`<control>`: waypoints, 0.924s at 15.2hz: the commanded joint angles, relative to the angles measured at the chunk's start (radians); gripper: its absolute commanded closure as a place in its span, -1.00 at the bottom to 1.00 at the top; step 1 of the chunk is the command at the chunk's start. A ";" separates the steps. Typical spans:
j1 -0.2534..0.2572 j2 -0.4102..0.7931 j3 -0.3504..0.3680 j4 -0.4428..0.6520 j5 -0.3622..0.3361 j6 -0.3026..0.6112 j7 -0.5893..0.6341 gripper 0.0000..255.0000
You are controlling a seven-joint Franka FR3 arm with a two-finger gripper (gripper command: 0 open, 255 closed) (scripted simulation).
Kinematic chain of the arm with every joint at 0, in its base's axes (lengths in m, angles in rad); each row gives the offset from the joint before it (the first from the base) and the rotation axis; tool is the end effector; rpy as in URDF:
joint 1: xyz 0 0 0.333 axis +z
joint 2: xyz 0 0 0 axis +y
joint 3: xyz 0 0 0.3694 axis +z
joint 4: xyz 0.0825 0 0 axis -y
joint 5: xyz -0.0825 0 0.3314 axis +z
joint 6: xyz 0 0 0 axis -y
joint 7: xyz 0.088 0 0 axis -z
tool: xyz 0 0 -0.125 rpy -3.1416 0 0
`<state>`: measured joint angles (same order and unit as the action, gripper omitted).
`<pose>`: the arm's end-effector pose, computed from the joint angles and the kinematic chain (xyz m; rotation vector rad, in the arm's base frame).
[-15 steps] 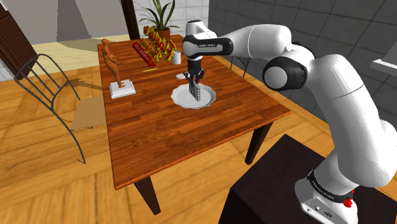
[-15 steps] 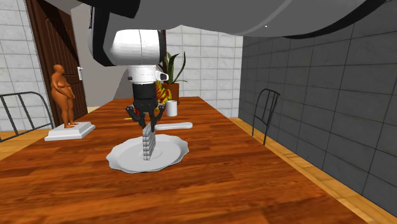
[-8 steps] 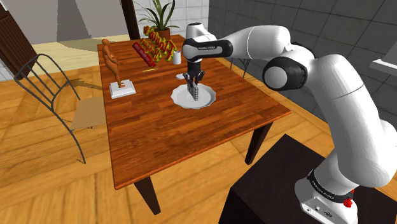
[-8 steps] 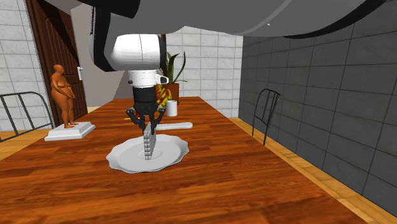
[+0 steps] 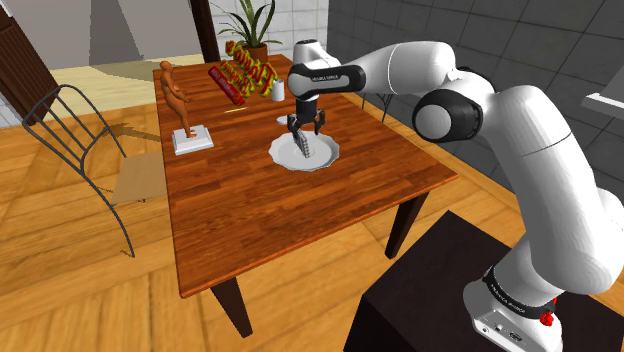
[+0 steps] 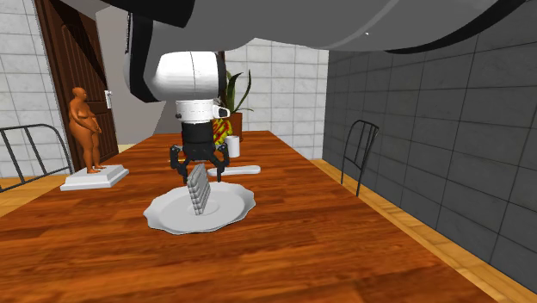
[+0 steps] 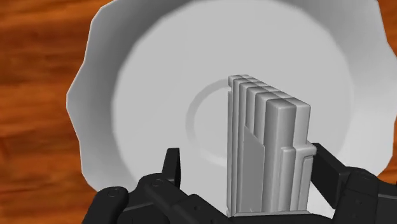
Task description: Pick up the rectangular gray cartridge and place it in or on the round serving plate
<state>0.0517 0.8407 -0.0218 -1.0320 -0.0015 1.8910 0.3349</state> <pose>0.7609 0.0288 0.3748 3.0930 -0.4629 0.0334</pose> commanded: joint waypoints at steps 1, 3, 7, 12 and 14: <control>-0.001 0.000 0.000 -0.004 0.000 0.001 -0.001 -1.00; 0.004 0.000 0.000 0.039 -0.001 -0.042 0.004 -1.00; 0.004 -0.005 0.000 0.124 -0.001 -0.132 0.004 -1.00; 0.004 -0.005 0.000 0.124 -0.001 -0.132 0.004 -1.00; 0.004 -0.005 0.000 0.124 -0.001 -0.132 0.004 -1.00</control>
